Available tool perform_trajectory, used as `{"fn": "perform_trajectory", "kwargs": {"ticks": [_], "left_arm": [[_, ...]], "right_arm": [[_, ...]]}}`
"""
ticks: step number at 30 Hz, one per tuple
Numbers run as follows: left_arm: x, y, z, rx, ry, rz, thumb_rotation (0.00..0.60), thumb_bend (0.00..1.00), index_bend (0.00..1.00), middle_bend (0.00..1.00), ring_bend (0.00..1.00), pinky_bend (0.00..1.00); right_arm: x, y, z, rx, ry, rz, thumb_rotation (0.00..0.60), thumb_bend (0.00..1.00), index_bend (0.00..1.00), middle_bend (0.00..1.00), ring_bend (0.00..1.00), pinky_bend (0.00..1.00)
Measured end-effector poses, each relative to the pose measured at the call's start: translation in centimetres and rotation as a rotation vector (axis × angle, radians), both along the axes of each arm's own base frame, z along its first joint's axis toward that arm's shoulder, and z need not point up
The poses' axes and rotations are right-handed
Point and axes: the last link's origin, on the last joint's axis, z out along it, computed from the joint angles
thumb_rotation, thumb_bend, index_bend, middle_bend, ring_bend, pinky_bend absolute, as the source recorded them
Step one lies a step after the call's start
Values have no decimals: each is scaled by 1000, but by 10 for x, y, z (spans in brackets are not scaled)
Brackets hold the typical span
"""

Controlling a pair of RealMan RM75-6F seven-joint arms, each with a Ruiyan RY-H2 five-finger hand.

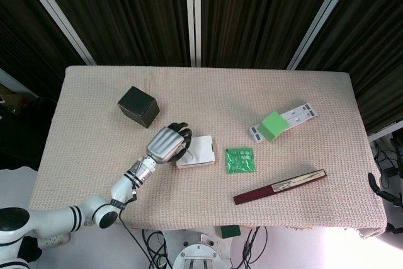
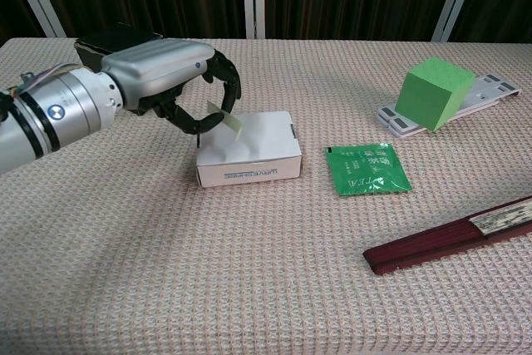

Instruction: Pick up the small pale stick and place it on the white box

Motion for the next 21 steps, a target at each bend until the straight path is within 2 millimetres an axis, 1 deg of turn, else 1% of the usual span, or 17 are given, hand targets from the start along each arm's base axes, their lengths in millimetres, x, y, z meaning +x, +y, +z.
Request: {"fn": "perform_trajectory", "kwargs": {"ticks": [7, 16, 21], "left_arm": [[1, 8, -9, 2, 26, -1, 600, 433, 632, 308, 166, 260], [2, 9, -16, -5, 43, -5, 600, 432, 640, 302, 165, 257], [1, 10, -20, -4, 63, -12, 600, 432, 624, 290, 156, 256]], "right_arm": [[-1, 0, 0, 1, -1, -5, 458, 347, 0, 0, 0, 0], [-2, -1, -1, 2, 1, -8, 458, 347, 0, 0, 0, 0], [-2, -1, -2, -1, 1, -10, 458, 347, 0, 0, 0, 0]]}}
